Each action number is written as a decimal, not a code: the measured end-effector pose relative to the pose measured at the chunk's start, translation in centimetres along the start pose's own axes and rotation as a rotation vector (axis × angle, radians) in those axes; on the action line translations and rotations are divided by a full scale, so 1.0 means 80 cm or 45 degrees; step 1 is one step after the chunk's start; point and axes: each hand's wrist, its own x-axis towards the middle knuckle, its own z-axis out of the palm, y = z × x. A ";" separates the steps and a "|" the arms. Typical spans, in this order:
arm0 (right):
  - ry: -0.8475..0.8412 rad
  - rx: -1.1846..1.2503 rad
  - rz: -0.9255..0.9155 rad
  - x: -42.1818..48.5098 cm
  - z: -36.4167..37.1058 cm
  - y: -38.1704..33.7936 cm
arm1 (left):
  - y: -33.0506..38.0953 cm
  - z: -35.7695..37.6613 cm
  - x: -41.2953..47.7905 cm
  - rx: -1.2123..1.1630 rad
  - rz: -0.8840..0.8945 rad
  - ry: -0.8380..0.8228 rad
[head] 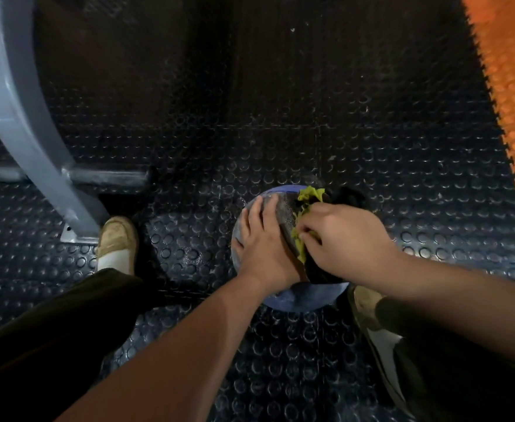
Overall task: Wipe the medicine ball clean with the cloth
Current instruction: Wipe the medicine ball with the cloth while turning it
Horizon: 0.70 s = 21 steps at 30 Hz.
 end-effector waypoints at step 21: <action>0.261 0.154 -0.152 -0.002 0.019 0.021 | 0.002 -0.001 0.004 0.011 -0.040 -0.008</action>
